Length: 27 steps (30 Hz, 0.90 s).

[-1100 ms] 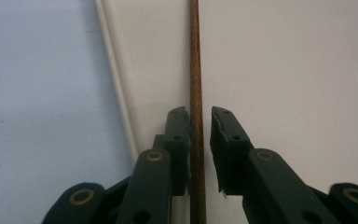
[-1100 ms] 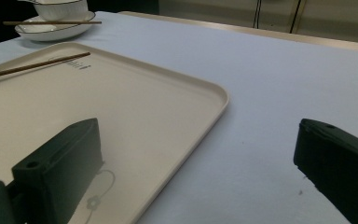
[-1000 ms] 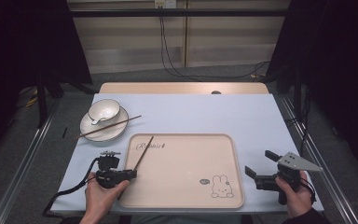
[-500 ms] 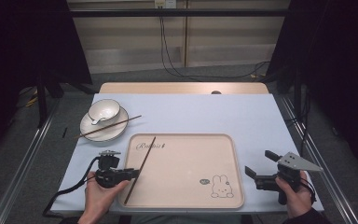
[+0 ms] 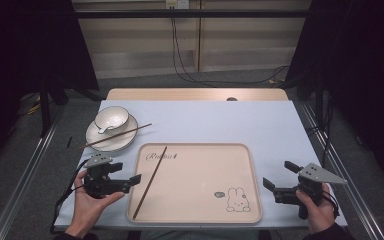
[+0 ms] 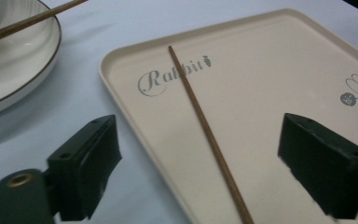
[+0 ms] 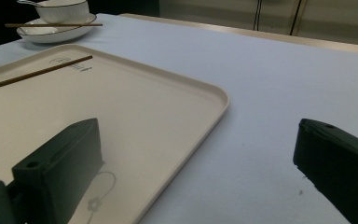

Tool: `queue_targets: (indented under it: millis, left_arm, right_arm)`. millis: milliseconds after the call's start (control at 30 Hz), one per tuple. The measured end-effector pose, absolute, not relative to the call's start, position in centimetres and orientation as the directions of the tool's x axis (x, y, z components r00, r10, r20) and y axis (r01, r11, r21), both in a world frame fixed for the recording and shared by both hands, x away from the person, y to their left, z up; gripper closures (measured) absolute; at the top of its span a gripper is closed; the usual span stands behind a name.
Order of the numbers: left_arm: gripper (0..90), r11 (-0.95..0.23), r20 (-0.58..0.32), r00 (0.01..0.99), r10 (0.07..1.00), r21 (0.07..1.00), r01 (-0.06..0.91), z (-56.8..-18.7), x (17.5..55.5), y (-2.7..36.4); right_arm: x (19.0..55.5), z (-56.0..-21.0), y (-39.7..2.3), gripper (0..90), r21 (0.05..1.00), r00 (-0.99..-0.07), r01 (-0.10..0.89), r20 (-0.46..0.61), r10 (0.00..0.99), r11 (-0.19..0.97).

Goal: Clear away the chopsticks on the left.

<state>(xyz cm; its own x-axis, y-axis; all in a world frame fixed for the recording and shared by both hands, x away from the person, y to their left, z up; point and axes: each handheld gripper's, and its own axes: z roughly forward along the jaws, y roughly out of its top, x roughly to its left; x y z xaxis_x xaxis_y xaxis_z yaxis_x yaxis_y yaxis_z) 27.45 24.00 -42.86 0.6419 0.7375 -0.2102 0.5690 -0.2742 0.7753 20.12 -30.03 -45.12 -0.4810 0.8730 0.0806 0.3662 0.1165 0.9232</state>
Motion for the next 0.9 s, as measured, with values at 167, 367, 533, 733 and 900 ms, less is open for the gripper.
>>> queue_targets:
  millis: [167, 367, 533, 733, 900]
  left_arm:
    - [5.6, -0.265, -0.195, 0.654, 0.731, 0.802, 0.536, -42.4, 28.1, 25.4]
    - [2.5, -0.253, -0.213, 0.680, 0.702, 0.817, 0.518, -42.7, 29.2, 27.9]
    - [2.9, -0.294, -0.180, 0.715, 0.675, 0.824, 0.484, -43.4, 30.4, 29.7]
    - [3.5, -0.330, -0.124, 0.745, 0.655, 0.840, 0.430, -43.2, 31.5, 30.6]
    - [3.8, -0.346, -0.111, 0.755, 0.647, 0.839, 0.420, -43.0, 32.8, 31.3]
  right_arm:
    - [20.1, -45.1, -30.0, 0.8, 0.923, -0.480, 0.367, 0.081, 0.874, 0.116]
    - [20.1, -45.1, -30.0, 0.9, 0.923, -0.479, 0.366, 0.081, 0.874, 0.115]
    - [20.1, -45.1, -30.0, 0.8, 0.923, -0.478, 0.367, 0.081, 0.874, 0.116]
    - [20.2, -45.2, -30.1, 0.9, 0.924, -0.479, 0.364, 0.075, 0.875, 0.120]
    - [20.1, -45.2, -30.1, 0.9, 0.923, -0.477, 0.366, 0.080, 0.875, 0.115]
